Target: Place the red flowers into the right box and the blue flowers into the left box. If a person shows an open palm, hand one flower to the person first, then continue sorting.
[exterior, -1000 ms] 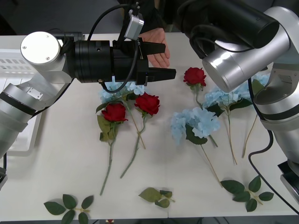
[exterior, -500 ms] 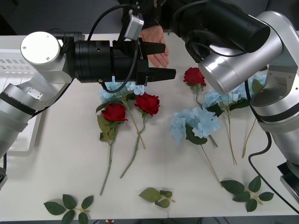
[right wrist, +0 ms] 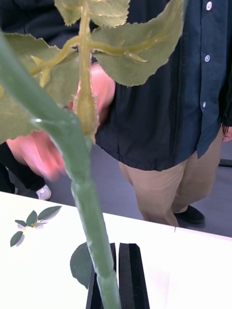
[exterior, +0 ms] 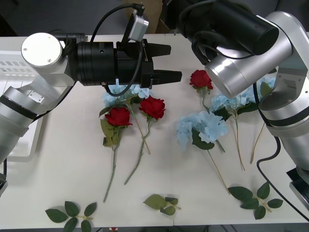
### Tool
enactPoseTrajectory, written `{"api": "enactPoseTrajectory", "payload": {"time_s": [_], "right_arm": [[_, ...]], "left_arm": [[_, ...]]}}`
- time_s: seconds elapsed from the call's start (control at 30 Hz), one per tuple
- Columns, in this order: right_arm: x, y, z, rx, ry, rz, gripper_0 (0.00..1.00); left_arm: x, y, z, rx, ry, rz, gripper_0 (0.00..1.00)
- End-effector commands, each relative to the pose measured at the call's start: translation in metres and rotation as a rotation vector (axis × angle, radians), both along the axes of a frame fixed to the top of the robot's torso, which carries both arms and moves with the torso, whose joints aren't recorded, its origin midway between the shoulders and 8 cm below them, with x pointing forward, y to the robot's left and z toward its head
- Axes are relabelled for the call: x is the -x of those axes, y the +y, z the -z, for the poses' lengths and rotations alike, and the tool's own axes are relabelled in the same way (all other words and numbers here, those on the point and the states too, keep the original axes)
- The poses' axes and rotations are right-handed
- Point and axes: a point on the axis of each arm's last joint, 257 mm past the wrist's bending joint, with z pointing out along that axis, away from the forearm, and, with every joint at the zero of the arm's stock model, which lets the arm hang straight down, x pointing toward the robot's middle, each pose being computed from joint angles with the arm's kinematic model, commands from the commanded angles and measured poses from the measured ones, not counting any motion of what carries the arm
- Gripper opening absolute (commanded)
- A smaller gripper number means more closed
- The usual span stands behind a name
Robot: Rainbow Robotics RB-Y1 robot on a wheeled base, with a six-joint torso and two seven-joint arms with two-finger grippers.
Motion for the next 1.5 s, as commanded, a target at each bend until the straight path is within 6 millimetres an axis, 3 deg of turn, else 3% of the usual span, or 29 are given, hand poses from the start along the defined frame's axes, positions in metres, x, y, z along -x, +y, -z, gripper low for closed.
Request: {"api": "enactPoseTrajectory", "payload": {"time_s": [0.03, 0.93, 0.97, 1.07, 1.1, 1.17, 1.3, 1.5], "right_arm": [[0.0090, 0.0182, -0.0217, -0.054, -0.031, -0.038, 0.00], [0.0084, 0.0155, -0.0181, -0.056, -0.033, -0.033, 0.00], [0.0085, 0.0159, -0.0178, -0.054, -0.033, -0.033, 0.04], [0.0084, 0.0155, -0.0186, -0.056, -0.035, -0.033, 0.40], [0.0084, 0.0154, -0.0191, -0.056, -0.037, -0.033, 0.58], [0.0086, 0.0156, -0.0194, -0.056, -0.038, -0.034, 0.67], [0.0085, 0.0153, -0.0202, -0.055, -0.042, -0.033, 0.74], [0.0084, 0.0144, -0.0232, -0.061, -0.050, -0.035, 0.74]], "left_arm": [[0.0023, 0.0014, -0.0003, 0.003, -0.052, 0.004, 1.00], [0.0017, 0.0021, 0.0009, 0.001, -0.049, 0.002, 1.00], [0.0013, 0.0024, 0.0003, 0.002, -0.050, 0.001, 1.00], [0.0013, 0.0019, 0.0000, 0.004, -0.050, 0.001, 1.00], [0.0021, 0.0015, 0.0005, 0.004, -0.048, 0.004, 1.00], [0.0015, 0.0024, 0.0001, 0.004, -0.049, 0.002, 1.00], [0.0013, 0.0024, 0.0003, 0.002, -0.050, 0.001, 1.00], [0.0011, 0.0030, 0.0005, 0.001, -0.050, 0.001, 1.00]]}}
